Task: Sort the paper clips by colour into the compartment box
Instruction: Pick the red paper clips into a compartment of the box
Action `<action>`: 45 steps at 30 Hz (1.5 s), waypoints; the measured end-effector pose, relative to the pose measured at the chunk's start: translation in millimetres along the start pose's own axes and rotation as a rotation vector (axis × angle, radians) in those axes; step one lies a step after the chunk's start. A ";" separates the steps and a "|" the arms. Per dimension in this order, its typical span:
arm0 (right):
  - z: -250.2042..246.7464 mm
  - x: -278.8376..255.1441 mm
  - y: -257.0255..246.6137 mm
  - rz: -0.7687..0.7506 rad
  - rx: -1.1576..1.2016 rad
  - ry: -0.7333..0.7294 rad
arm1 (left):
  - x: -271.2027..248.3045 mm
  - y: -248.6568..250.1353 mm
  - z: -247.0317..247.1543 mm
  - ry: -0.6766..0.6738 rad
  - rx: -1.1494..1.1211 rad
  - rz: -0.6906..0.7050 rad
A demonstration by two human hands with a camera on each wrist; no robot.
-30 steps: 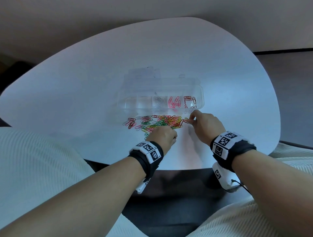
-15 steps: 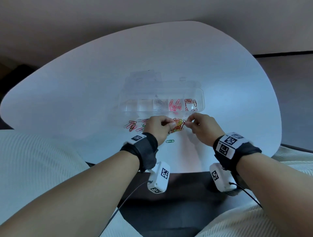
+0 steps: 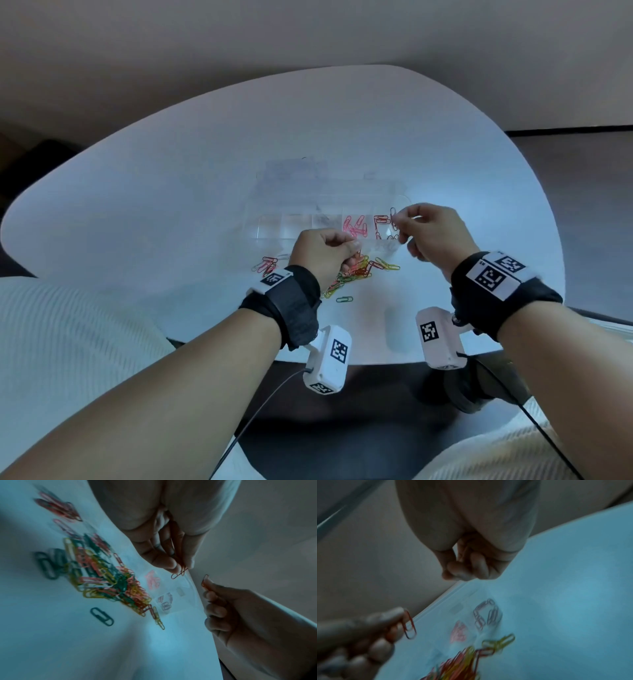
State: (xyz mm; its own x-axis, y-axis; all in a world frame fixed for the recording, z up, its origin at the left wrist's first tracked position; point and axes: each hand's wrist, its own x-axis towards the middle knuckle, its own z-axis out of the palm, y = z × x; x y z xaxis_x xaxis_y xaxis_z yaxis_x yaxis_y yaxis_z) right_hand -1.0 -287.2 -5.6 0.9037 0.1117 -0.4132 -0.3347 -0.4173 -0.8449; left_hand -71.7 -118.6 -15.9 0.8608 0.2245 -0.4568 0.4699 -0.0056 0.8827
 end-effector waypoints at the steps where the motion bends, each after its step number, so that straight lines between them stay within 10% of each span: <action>1: -2.6 3.8 -2.2 -0.017 -0.039 0.050 | 1.5 4.5 3.7 0.002 0.003 0.015; 17: -14.5 3.6 -3.9 -0.033 -0.147 0.249 | 44.0 34.7 47.8 0.071 0.352 0.045; 25: -2.7 -11.6 1.6 0.036 -0.738 -0.274 | 12.7 20.0 14.8 0.109 0.609 0.209; 34: 31.1 -13.2 48.0 -0.220 -0.980 -0.058 | -6.2 -23.4 5.0 -0.069 0.935 0.138; 45: 32.0 -12.0 46.3 -0.115 -1.067 -0.098 | 23.4 -29.6 38.4 -0.115 1.139 0.266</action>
State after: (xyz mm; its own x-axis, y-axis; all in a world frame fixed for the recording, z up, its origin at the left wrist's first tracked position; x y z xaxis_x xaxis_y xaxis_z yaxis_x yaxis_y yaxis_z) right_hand -35.9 -279.0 -50.7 0.8736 0.2525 -0.4160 0.1992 -0.9655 -0.1678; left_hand -57.9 -150.7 -56.9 0.9433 -0.0038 -0.3320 0.1265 -0.9204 0.3699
